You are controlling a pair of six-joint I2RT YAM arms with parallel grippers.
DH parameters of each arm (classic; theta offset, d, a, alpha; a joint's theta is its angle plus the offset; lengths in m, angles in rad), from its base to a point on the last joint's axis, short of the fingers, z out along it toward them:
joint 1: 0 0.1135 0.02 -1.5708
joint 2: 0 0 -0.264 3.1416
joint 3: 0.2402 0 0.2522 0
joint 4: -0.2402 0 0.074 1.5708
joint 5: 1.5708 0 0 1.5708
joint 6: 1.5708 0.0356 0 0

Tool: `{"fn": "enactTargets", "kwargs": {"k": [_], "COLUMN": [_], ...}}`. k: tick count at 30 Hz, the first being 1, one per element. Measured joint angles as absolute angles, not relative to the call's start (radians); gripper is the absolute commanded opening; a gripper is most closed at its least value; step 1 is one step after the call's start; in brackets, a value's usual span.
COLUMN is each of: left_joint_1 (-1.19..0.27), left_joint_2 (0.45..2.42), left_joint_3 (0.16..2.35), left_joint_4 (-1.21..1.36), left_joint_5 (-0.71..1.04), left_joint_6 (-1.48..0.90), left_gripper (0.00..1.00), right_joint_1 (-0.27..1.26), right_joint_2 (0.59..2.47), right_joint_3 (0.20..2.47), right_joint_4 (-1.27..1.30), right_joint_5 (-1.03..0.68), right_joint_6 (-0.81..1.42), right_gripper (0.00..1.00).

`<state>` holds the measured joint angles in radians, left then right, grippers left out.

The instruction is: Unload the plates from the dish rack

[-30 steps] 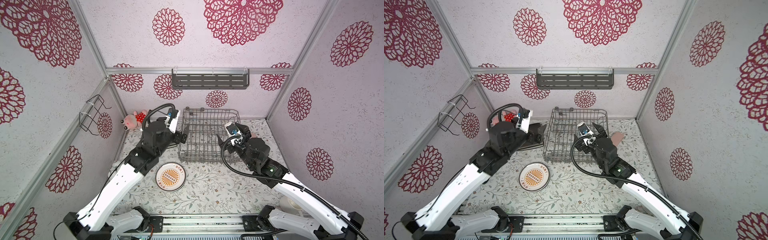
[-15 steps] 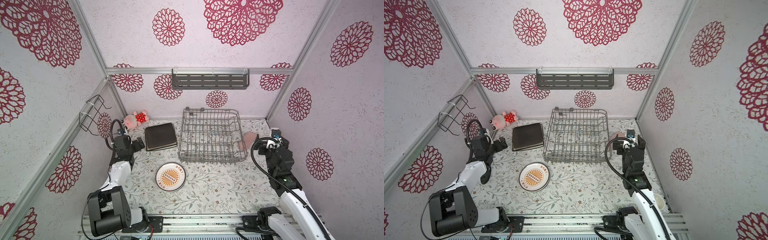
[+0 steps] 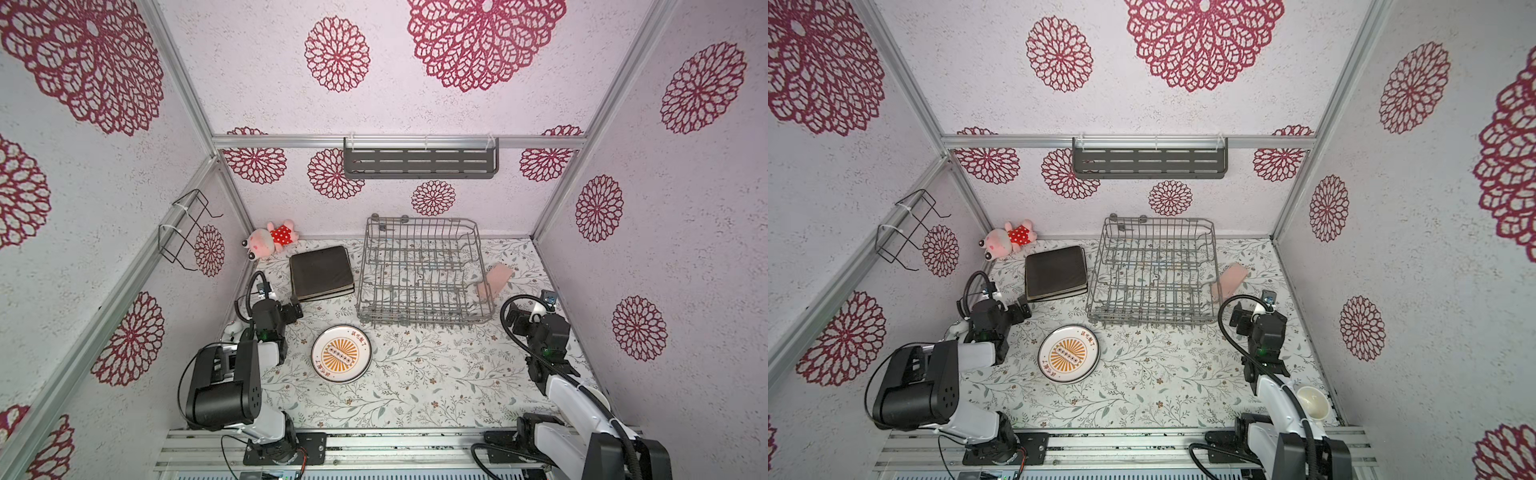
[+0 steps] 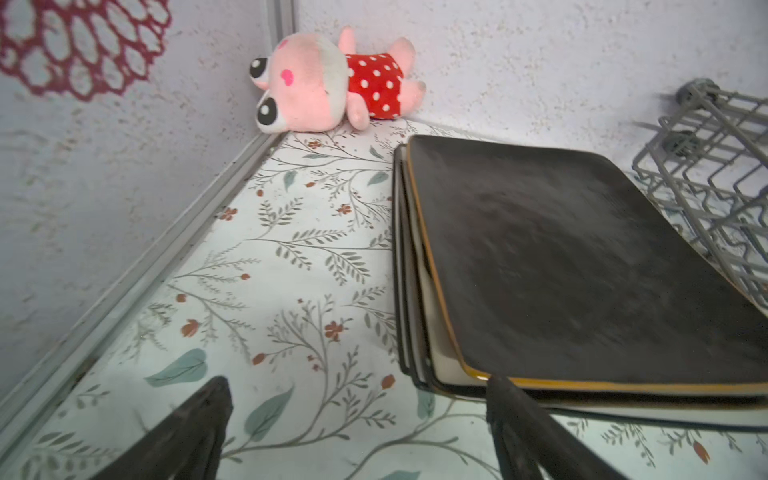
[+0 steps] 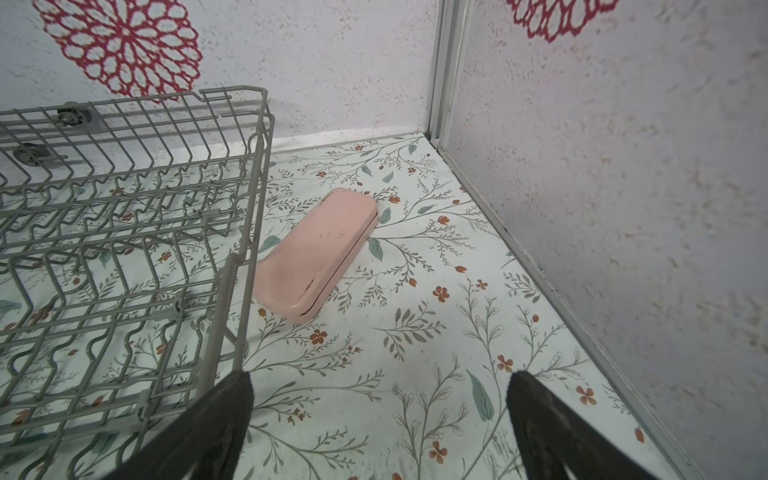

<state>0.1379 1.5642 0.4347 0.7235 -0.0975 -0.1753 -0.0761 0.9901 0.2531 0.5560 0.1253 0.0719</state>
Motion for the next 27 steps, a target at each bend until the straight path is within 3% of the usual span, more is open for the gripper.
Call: {"fn": "enactTargets", "kwargs": {"k": [6,17,27], "left_joint_1": [0.128,0.12,0.088], "left_joint_2": [1.567,1.567,1.567], "left_joint_3": [0.43,0.428,0.418], "left_joint_4": [0.817,0.861,0.891], "left_joint_5": [-0.147,-0.18,-0.237], "left_joint_6": [-0.157,-0.141,-0.127], "left_gripper": [0.97,0.97,0.97], "right_joint_1": [-0.076,-0.031,0.01], "right_joint_2": [1.12,1.519,1.542], "right_joint_3": [0.132,0.208,0.25], "right_joint_4": [0.822,1.119,1.127], "right_joint_5": [0.126,0.129,0.164], "right_joint_6": [0.065,0.06,0.028], "right_gripper": [0.99,0.99,0.99]}}
